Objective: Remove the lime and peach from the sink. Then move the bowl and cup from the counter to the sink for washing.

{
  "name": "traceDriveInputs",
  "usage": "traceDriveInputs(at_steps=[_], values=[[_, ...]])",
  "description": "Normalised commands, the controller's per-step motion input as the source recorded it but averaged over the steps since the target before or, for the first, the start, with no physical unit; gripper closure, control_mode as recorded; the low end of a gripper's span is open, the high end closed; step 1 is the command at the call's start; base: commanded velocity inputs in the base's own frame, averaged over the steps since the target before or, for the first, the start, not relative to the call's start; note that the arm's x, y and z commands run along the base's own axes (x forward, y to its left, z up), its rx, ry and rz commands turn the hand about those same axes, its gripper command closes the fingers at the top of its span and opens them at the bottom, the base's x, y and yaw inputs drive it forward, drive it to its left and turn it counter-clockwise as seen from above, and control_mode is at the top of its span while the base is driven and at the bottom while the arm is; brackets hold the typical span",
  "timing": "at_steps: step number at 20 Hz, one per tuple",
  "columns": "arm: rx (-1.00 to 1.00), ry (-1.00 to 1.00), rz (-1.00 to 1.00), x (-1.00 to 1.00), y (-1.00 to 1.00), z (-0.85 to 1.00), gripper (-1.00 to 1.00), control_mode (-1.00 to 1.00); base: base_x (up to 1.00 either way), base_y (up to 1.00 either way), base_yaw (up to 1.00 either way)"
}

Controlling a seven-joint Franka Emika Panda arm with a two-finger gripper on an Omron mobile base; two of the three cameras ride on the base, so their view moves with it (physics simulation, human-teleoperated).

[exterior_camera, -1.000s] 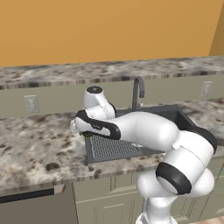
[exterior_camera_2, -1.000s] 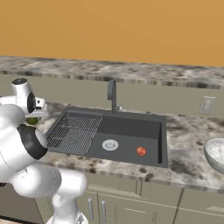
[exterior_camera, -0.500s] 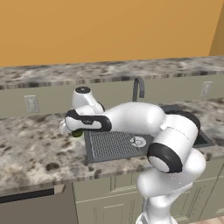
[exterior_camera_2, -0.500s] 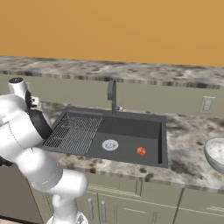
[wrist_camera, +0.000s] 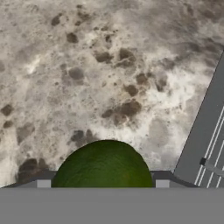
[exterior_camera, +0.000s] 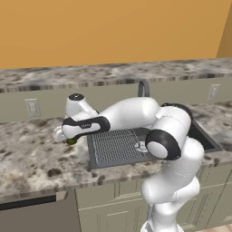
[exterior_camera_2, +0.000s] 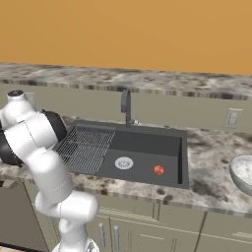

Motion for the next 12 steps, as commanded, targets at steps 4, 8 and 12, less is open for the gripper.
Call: traceDriveInputs(at_steps=[4, 8, 12], values=[[0.00, 0.03, 0.00, 0.18, 0.33, -0.24, 1.00, -1.00, 0.00, 0.00, 0.00], [0.00, 0.02, 0.00, 0.19, 0.32, -0.25, 1.00, -1.00, 0.00, 0.00, 0.00], [-0.03, 0.01, 0.00, 0.18, 0.34, -0.27, 1.00, -1.00, 0.00, 0.00, 0.00]])
